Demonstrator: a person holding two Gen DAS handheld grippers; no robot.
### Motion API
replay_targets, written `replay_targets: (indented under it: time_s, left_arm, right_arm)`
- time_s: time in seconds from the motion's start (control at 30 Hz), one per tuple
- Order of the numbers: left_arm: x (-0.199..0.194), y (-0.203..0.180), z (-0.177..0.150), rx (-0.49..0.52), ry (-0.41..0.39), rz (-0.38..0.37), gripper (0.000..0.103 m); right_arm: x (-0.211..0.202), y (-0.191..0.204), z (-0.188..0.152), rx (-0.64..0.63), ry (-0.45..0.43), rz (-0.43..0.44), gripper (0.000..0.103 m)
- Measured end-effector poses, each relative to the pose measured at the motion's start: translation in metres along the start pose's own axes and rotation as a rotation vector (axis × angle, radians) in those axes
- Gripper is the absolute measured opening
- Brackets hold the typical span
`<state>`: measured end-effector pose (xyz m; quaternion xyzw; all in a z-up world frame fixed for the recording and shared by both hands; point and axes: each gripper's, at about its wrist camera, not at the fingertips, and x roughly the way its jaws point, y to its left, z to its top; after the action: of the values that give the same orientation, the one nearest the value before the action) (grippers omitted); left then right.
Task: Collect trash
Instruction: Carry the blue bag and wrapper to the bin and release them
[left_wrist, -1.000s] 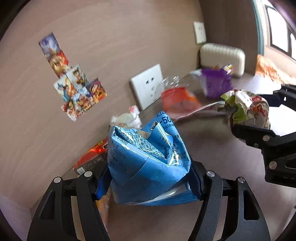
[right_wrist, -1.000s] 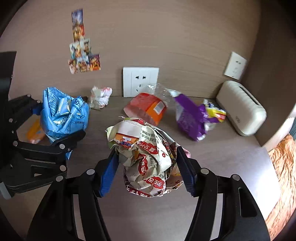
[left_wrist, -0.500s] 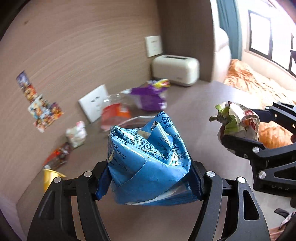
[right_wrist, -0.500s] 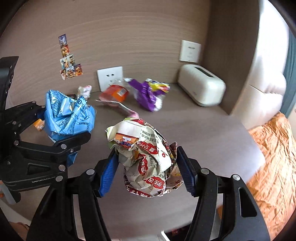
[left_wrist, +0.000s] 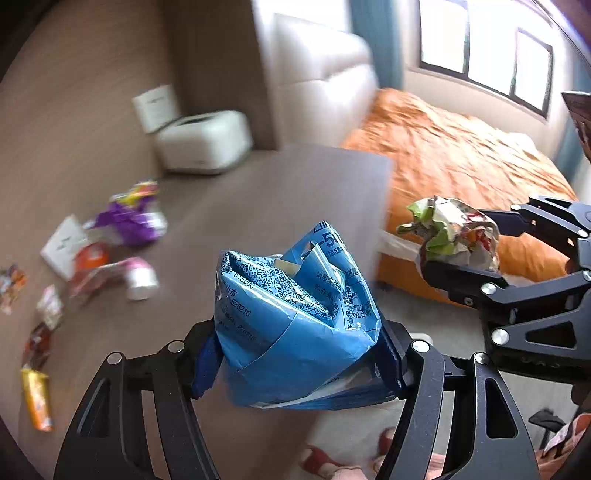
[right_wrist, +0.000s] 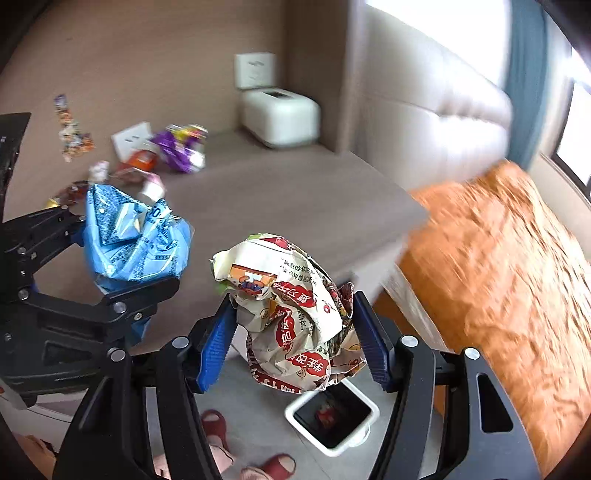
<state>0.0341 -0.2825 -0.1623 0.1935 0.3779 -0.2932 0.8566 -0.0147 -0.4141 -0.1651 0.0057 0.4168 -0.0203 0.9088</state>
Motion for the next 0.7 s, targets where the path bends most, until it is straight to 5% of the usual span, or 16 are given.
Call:
replay_targets:
  time_s: [0.27,0.7]
  left_arm:
    - [0.055,-0.098,-0.009,0.143,0.093,-0.171,0.067]
    - [0.262,-0.180,-0.112,0.185,0.386,-0.301,0.067]
  right_arm:
    - [0.022,-0.072,-0.072,0.129,0.130,-0.097,0.064]
    - [0.169,-0.151,-0.218,0.364,0.368,-0.135,0.064]
